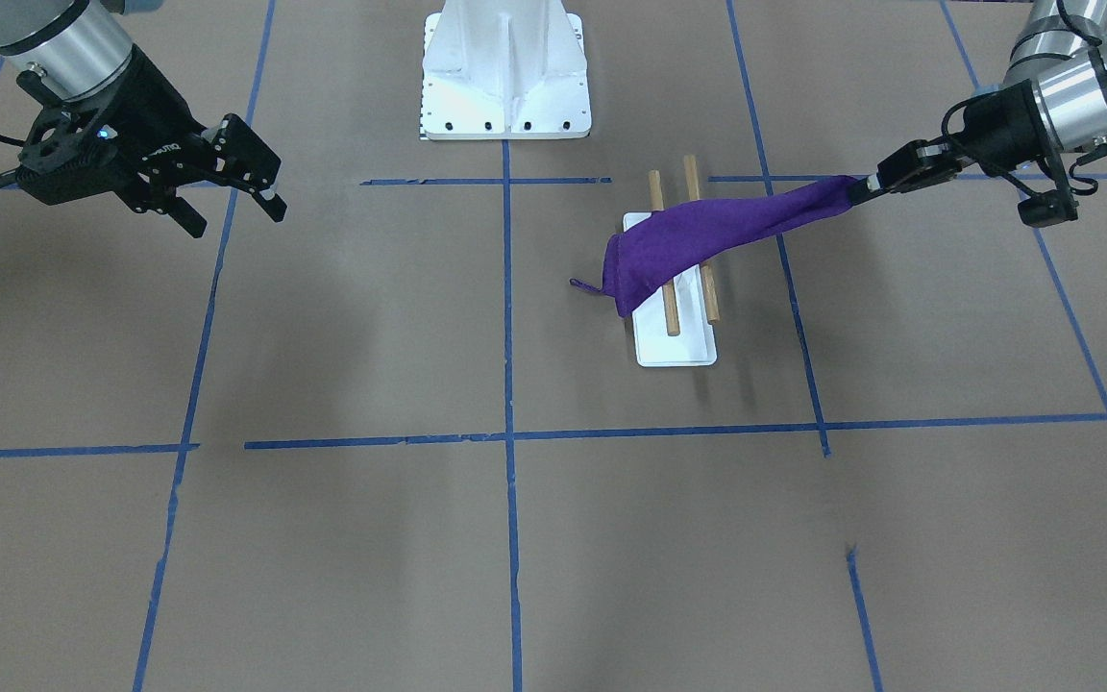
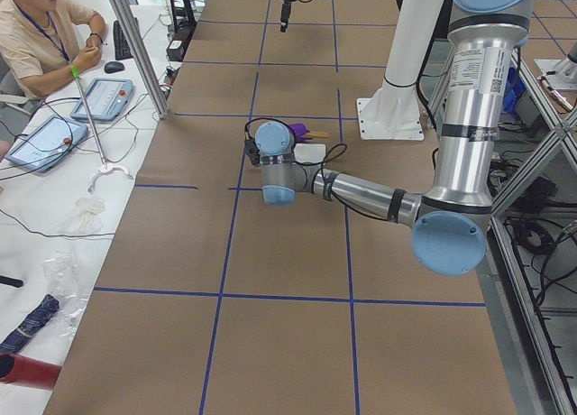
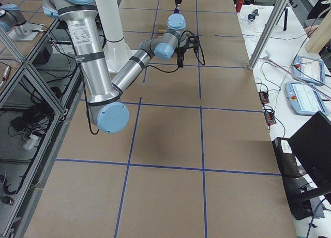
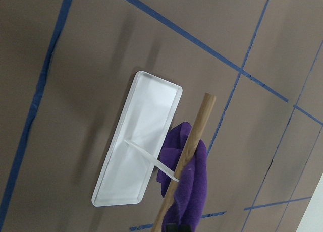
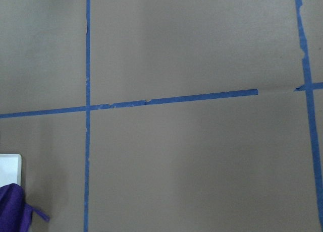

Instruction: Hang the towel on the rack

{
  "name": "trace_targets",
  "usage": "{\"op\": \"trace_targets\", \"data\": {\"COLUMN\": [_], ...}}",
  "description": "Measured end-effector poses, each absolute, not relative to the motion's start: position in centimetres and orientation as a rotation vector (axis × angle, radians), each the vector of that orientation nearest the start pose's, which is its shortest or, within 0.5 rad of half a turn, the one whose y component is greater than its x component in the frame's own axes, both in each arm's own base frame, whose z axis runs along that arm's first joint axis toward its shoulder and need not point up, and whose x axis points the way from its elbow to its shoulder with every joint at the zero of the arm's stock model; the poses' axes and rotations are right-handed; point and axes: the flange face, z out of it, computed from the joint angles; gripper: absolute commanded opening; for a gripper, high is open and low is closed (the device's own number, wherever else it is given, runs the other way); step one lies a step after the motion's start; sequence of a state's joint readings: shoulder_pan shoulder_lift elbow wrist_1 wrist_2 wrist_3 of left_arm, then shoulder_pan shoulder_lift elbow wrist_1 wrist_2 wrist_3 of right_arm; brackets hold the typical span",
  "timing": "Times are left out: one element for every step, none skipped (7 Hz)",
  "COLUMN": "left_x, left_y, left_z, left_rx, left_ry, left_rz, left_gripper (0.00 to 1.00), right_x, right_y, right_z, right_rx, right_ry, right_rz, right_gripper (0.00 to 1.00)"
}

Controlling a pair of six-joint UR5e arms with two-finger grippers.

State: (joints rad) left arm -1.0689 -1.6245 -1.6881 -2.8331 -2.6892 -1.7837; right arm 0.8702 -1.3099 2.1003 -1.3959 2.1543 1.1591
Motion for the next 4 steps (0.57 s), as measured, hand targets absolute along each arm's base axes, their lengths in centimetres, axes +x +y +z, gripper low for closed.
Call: {"op": "trace_targets", "data": {"left_x": [18.3, 18.2, 18.1, 17.7], "left_y": [-42.8, -43.4, -44.5, -45.4], "left_z": [44.2, 45.6, 47.4, 49.0], "left_rx": [-0.269, -0.220, -0.152, -0.068], "left_ry": [1.474, 1.459, 1.436, 1.408], "left_rz": [-0.253, -0.317, -0.396, -0.428], "left_gripper": [1.00, 1.00, 1.00, 1.00], "right_x": [-26.7, -25.9, -24.7, -23.0], "right_y": [-44.8, -45.6, -46.2, -46.8], "right_z": [27.0, 27.9, 29.1, 30.9], "right_rx": [0.147, 0.159, 0.170, 0.189], "right_ry": [-1.043, -1.024, -1.003, -0.973], "right_rz": [0.134, 0.142, 0.140, 0.120], "right_gripper": [1.00, 1.00, 1.00, 1.00]}}
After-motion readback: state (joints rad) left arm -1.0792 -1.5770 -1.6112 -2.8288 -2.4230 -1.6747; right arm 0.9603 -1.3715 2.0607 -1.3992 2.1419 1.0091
